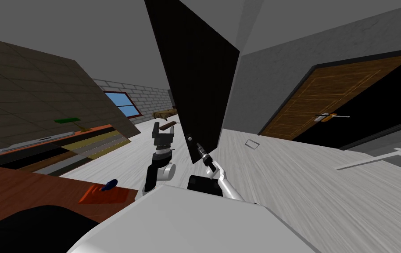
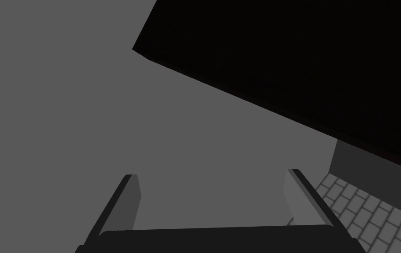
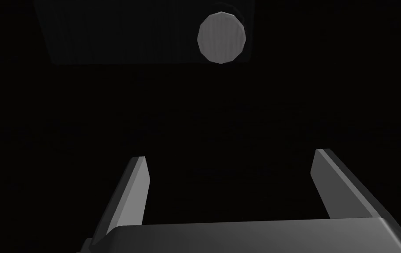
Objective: Push the door open
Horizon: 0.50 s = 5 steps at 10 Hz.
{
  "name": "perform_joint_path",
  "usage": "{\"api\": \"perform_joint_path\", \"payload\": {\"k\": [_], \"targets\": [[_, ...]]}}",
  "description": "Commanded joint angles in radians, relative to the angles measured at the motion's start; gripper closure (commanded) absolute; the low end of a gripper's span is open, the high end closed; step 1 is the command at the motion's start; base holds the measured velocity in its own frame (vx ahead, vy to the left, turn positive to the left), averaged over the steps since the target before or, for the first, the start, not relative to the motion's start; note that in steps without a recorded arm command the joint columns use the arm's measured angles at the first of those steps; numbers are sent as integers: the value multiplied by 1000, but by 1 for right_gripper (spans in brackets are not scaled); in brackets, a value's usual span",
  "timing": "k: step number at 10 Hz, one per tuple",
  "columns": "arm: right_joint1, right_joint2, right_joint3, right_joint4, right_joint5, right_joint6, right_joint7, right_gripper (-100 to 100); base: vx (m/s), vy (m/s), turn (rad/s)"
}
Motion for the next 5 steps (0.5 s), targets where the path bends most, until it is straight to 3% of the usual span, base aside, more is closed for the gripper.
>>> {"api": "perform_joint_path", "payload": {"k": [1, 2, 3, 4, 5], "targets": [[5, 30, 11, -7, 3, 7, -1, -100, -129, -77, -44], [7, 43, 15, -9, 4, 8, -1, -100, -122, -50, -20], [12, 28, 15, -18, 3, 10, -3, -100, -49, -19, 1], [13, 0, 13, -20, 1, 10, -1, -100, 88, 51, 24], [14, -13, 12, -22, 0, 10, 0, -100, 206, 105, 19]]}}
